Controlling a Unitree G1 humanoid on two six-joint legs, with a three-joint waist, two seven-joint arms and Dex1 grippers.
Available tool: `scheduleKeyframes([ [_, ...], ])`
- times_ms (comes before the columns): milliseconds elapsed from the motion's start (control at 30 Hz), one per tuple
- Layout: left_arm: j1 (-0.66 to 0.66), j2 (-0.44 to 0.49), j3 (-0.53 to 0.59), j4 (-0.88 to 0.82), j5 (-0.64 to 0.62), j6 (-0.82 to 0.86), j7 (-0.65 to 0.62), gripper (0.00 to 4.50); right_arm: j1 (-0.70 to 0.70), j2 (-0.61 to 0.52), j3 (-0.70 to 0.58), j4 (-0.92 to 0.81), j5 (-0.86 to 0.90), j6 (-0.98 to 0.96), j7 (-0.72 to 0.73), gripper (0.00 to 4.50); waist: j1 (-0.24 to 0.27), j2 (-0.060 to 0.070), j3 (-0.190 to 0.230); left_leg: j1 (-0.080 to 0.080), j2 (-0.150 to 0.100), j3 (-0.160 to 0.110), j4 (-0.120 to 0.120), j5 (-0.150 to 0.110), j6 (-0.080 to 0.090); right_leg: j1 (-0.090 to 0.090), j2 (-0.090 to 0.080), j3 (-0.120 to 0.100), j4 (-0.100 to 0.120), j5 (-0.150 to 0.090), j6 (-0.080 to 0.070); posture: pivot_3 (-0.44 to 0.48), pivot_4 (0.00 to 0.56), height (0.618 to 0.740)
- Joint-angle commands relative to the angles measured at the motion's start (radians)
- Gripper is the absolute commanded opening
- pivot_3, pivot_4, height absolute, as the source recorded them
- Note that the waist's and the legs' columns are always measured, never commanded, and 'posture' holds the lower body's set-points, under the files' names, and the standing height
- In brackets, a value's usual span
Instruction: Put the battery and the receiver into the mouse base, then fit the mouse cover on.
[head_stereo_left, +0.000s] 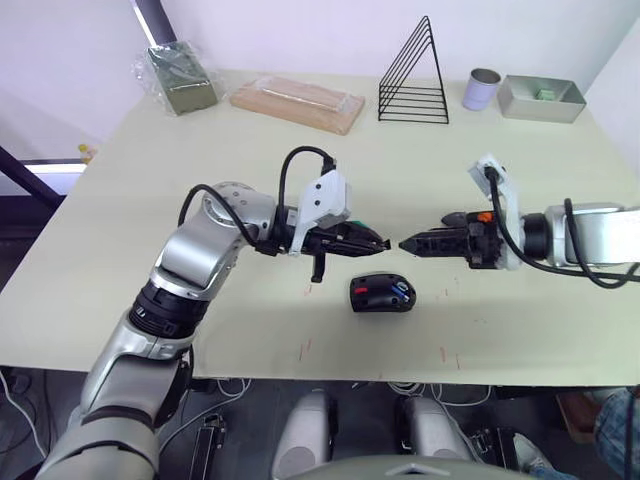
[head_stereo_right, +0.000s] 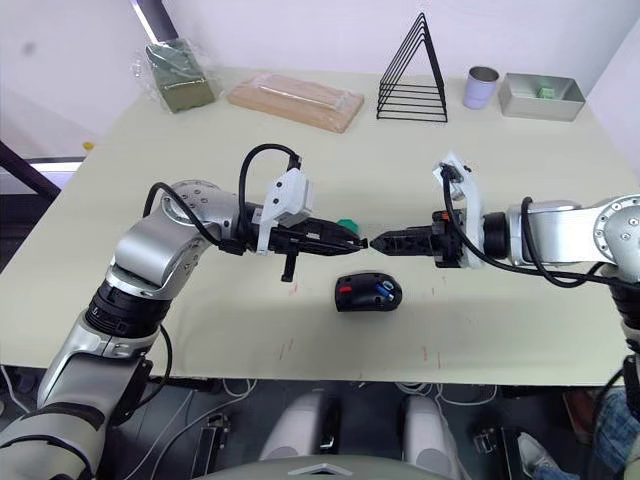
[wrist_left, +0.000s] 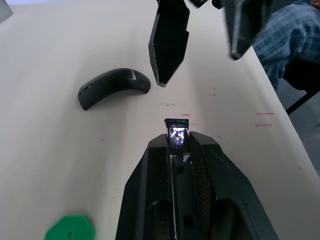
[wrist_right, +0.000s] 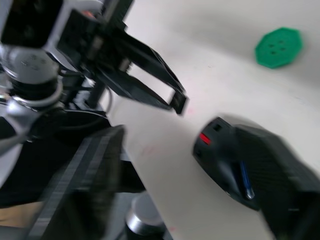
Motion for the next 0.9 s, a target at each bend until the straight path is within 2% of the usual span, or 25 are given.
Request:
scheduleKeyframes([
  [33,-0.017,0.002,-0.003,-0.010,0.016,-0.052,-0.023,0.07,-0.028,0.036,-0.031,0.044,0.025,0.031,-0.020,2.36,-0.001,0.000,0.000,0.000,0.000,0.000,0.000,0.000,0.000,0.000,0.000,0.000,0.000,0.000,0.000,0.000,0.150,0.740],
  [433,-0.023,-0.020,-0.011,-0.001,0.040,-0.086,-0.033,0.07,-0.032,0.106,-0.055,0.082,0.025,0.068,-0.087,2.36,-0.001,0.000,0.000,0.000,0.000,0.000,0.000,0.000,0.000,0.000,0.000,0.000,0.001,0.000,0.000,0.000,0.150,0.740],
  [467,-0.024,-0.020,-0.012,-0.001,0.040,-0.086,-0.034,0.07,-0.033,0.109,-0.057,0.082,0.025,0.071,-0.086,1.83,-0.002,0.000,0.000,0.000,0.000,0.000,0.000,0.000,0.000,0.000,0.000,0.000,0.001,0.000,0.001,0.000,0.150,0.740],
  [500,-0.024,-0.021,-0.011,-0.001,0.040,-0.087,-0.034,0.07,-0.033,0.110,-0.057,0.080,0.025,0.071,-0.088,1.51,-0.002,0.000,0.000,0.000,0.000,0.000,0.000,0.000,0.000,0.000,0.000,0.000,0.001,0.000,0.001,0.000,0.150,0.740],
  [733,-0.028,-0.024,-0.013,0.006,0.044,-0.091,-0.031,0.07,-0.026,0.108,-0.063,0.080,0.025,0.076,-0.092,1.51,-0.002,0.000,0.000,0.000,0.000,0.000,0.000,0.000,0.000,0.000,0.000,0.000,0.001,0.000,0.001,0.000,0.150,0.740],
  [833,-0.028,-0.026,-0.013,0.006,0.046,-0.089,-0.031,0.07,-0.022,0.109,-0.067,0.079,0.025,0.079,-0.092,0.74,-0.002,0.000,0.000,0.000,0.000,0.000,0.000,0.000,0.000,0.000,0.000,0.000,0.001,0.000,0.001,0.000,0.150,0.740],
  [900,-0.026,-0.026,-0.011,0.003,0.047,-0.089,-0.029,0.07,-0.019,0.110,-0.067,0.076,0.025,0.080,-0.091,0.74,-0.002,0.000,0.000,0.000,0.000,0.000,0.000,0.000,0.000,0.000,0.000,0.000,0.001,0.001,0.001,0.000,0.150,0.740],
])
